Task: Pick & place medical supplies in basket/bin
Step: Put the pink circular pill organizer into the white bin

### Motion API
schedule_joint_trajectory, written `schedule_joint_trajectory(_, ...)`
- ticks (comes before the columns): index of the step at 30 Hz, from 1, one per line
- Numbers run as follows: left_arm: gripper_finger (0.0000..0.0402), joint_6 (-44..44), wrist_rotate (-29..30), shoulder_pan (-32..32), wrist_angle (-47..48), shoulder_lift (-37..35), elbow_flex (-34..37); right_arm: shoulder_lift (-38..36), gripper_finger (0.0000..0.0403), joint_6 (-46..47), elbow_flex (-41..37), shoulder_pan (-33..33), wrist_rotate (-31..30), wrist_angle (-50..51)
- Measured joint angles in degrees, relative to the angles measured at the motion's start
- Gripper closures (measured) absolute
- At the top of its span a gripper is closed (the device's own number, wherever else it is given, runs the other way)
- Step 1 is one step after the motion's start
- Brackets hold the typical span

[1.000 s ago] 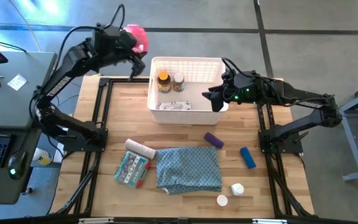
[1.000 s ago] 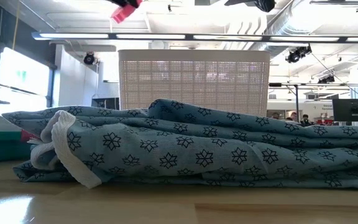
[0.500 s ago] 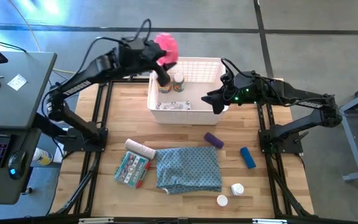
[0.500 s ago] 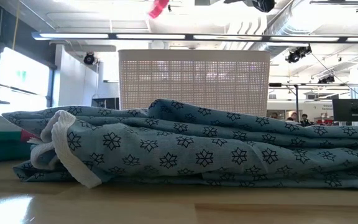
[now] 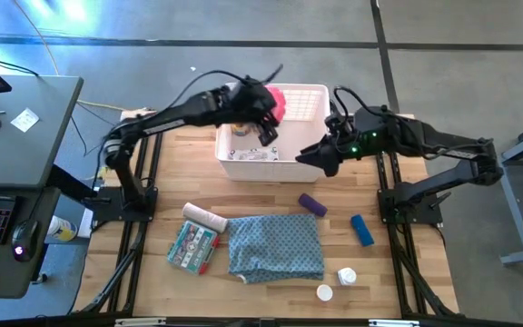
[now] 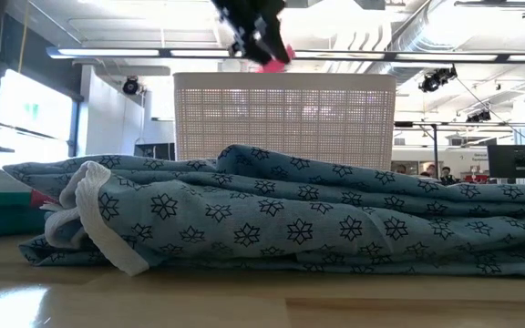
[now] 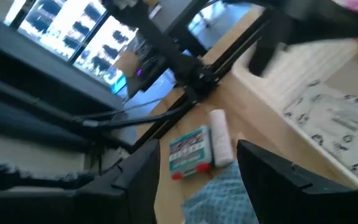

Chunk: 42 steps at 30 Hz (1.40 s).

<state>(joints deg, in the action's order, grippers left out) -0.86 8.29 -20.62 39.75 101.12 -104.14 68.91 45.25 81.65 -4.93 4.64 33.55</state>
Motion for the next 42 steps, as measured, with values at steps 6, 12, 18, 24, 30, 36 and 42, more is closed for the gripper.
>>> schedule_joint_trajectory(6,0.0136,-0.25,-0.35,0.02,1.84,5.24,0.00,-1.03,0.0199,-2.28,0.02,0.96,-1.39,0.47)
schedule_joint_trajectory(12,0.0161,0.68,-5.85,-1.16,2.79,8.57,-0.02,-1.56,0.0199,-5.01,0.02,-0.43,-5.91,0.85)
schedule_joint_trajectory(18,0.0141,-0.15,-9.06,-4.29,3.48,11.69,-0.07,-1.43,0.0199,-4.80,0.02,-2.82,-17.20,1.09)
schedule_joint_trajectory(24,0.0139,0.09,-13.82,-6.93,3.78,14.71,-0.09,-1.42,0.0199,-4.80,0.02,-6.50,-21.77,1.17)
schedule_joint_trajectory(30,0.0163,0.24,-18.51,-7.45,4.05,17.14,-0.05,-1.42,0.0199,-4.18,-0.05,-9.32,-20.55,1.35)
schedule_joint_trajectory(36,0.0132,-0.18,-19.64,-6.57,3.23,17.97,-0.09,-1.40,0.0199,-3.09,-0.07,-9.70,-20.39,1.37)
schedule_joint_trajectory(42,0.0146,0.16,-22.48,-5.61,-0.74,18.03,-0.09,-1.38,0.0199,-3.08,-0.07,-9.68,-20.50,1.39)
